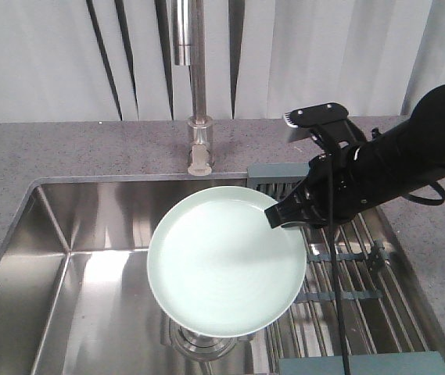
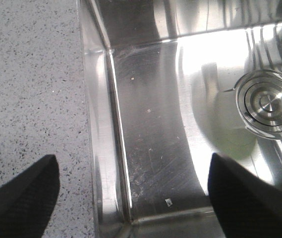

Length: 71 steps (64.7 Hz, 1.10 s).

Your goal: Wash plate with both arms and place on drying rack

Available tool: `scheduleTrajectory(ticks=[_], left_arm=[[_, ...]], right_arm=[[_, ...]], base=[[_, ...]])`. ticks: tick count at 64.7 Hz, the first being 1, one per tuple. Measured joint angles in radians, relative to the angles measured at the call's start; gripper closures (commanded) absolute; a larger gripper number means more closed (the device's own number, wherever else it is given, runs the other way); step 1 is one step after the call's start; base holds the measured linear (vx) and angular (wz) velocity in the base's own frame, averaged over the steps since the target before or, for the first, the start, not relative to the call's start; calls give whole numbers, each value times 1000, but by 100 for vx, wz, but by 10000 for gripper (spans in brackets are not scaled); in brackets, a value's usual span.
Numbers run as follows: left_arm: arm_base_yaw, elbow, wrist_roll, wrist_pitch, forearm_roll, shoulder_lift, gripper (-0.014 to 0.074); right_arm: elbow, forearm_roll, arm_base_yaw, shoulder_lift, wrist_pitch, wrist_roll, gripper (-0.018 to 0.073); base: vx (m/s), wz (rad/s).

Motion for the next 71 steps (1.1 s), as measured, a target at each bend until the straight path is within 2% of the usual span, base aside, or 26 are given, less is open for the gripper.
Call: scheduleTrajectory(ticks=[18, 33, 48, 61, 71], left_arm=[[0, 0, 0, 0, 0, 0, 11], [0, 0, 0, 0, 0, 0, 11], [0, 0, 0, 0, 0, 0, 11], [0, 0, 0, 0, 0, 0, 11], [0, 0, 0, 0, 0, 0, 11]], right_arm=[[-6, 10, 141, 7, -75, 67, 561], [-105, 8, 182, 92, -82, 96, 561], [-268, -23, 170, 205, -44, 100, 561], [-414, -48, 118, 290, 10, 99, 561], [-464, -50, 71, 317, 24, 99, 561]], base=[[0, 0], [0, 0], [0, 0], [0, 0], [0, 0]])
